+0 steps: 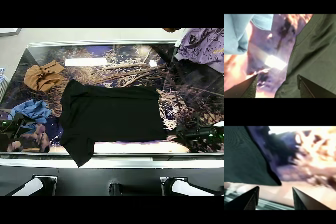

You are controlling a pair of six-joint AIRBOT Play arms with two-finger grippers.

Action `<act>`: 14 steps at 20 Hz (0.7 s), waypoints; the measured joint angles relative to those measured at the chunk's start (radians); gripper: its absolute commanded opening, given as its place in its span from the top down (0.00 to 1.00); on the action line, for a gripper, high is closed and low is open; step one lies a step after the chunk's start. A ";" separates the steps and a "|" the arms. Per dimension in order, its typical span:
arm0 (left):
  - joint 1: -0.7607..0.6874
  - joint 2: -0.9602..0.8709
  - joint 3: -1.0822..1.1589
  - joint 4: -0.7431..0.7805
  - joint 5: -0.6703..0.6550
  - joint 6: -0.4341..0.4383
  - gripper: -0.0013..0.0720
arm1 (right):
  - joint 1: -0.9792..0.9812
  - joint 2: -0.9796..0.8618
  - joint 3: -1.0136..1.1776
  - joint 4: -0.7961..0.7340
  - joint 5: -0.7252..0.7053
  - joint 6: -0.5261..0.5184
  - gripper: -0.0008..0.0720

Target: Fold the clothes and pants, and hang the long-sleeved shirts on hangers.

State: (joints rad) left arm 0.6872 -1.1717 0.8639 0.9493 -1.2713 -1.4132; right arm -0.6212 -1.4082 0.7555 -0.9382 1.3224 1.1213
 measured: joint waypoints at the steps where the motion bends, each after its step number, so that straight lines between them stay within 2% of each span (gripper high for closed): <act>1: 0.000 0.001 -0.003 0.000 0.002 0.000 0.24 | -0.001 -0.008 -0.016 0.028 -0.004 -0.016 0.32; 4: 0.000 0.003 -0.008 -0.001 0.003 0.000 0.24 | -0.002 -0.037 -0.050 0.080 -0.005 -0.046 0.34; 6: 0.000 0.003 -0.010 -0.001 0.005 0.000 0.24 | -0.002 -0.048 -0.061 0.088 -0.015 -0.057 0.42; 9: -0.005 0.003 -0.015 -0.002 0.006 0.000 0.24 | -0.003 -0.055 -0.068 0.100 -0.031 -0.065 0.46; 11: -0.012 0.003 -0.031 -0.005 0.003 0.000 0.24 | -0.003 -0.058 -0.071 0.101 -0.041 -0.066 0.65; 12: -0.017 0.003 -0.045 -0.005 0.003 0.001 0.24 | -0.003 -0.059 -0.072 0.100 -0.055 -0.066 0.96; 14: -0.028 0.003 -0.084 -0.008 0.002 0.020 0.24 | -0.003 -0.060 -0.072 0.098 -0.075 -0.066 0.95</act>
State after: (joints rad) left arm 0.6594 -1.1687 0.7795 0.9409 -1.2690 -1.3930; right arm -0.6239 -1.4681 0.6834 -0.8398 1.2476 1.0550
